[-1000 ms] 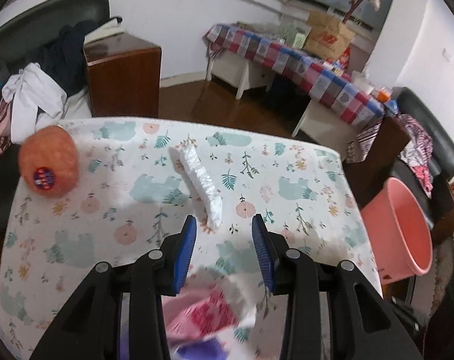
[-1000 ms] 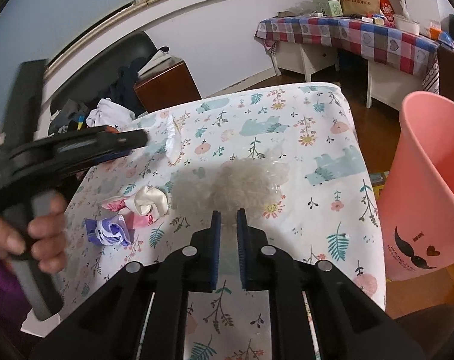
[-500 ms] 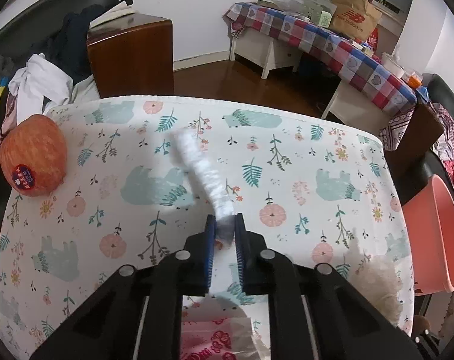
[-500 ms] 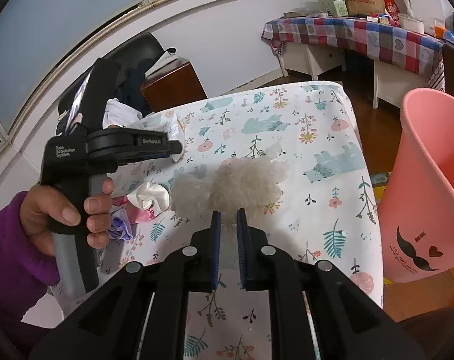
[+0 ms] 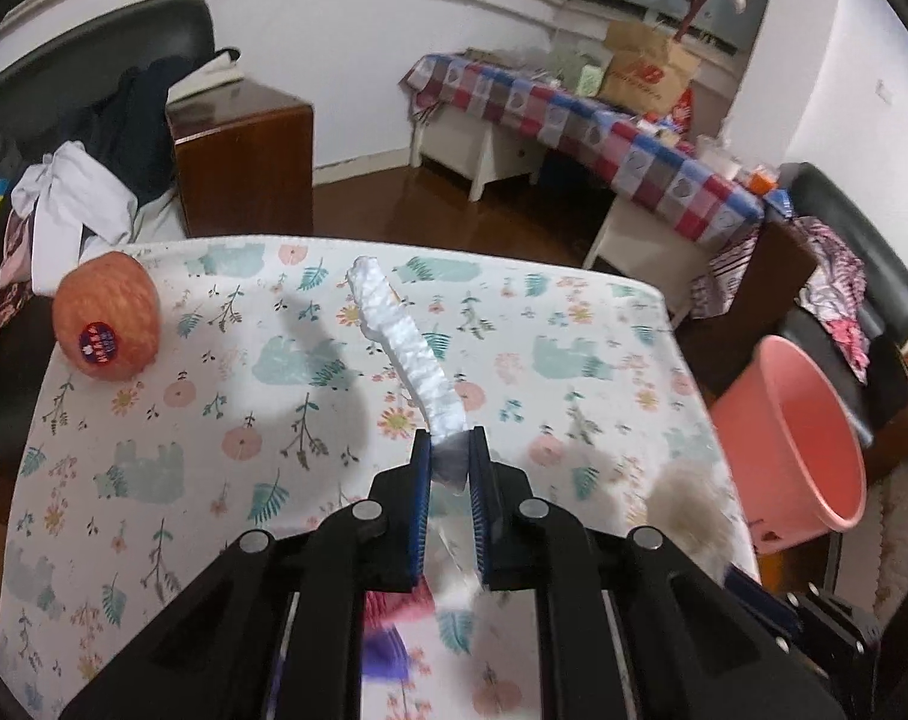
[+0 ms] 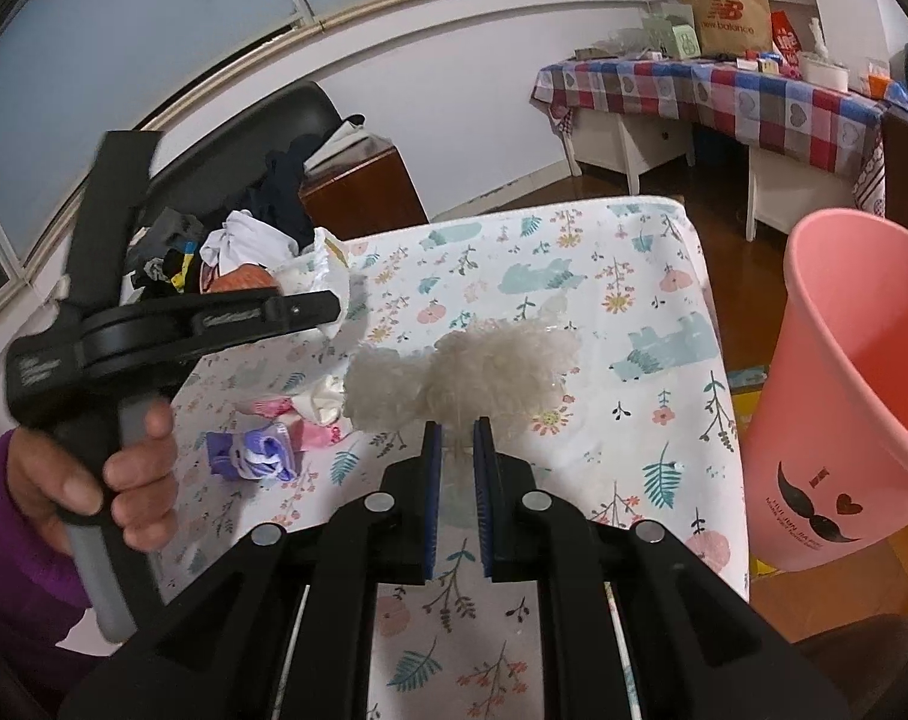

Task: Collect trash
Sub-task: 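Grasp the white foam strip with the left gripper while the right gripper grasps the bubble wrap, then carry the foam strip and bubble wrap with both grippers over the pink bucket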

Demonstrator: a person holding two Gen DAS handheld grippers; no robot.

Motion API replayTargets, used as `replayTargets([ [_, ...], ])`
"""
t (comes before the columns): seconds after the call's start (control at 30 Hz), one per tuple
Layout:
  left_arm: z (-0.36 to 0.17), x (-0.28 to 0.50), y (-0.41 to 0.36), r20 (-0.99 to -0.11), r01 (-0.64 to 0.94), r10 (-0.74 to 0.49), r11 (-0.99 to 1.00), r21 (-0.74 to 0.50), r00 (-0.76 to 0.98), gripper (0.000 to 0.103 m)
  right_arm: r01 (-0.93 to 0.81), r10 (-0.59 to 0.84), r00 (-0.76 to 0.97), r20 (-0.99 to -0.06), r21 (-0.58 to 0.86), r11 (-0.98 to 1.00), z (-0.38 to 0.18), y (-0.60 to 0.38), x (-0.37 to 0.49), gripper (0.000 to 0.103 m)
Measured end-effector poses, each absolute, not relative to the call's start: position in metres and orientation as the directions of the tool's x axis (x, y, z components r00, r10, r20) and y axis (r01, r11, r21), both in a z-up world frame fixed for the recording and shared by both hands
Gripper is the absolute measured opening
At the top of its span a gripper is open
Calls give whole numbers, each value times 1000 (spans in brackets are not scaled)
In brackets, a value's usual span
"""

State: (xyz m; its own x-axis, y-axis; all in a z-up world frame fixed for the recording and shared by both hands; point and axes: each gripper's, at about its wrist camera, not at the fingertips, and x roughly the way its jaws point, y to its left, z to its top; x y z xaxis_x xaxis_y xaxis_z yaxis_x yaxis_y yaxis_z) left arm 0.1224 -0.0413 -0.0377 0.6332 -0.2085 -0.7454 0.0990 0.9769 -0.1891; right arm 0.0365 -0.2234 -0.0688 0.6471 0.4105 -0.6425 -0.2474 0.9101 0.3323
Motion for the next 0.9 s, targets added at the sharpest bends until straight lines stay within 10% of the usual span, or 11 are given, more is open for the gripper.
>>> replayTargets([
  [0.9,1,79,-122,-669,343,-395,914,-218,630,11,-81,261,772,-580,318,945,-43,-299,7,11],
])
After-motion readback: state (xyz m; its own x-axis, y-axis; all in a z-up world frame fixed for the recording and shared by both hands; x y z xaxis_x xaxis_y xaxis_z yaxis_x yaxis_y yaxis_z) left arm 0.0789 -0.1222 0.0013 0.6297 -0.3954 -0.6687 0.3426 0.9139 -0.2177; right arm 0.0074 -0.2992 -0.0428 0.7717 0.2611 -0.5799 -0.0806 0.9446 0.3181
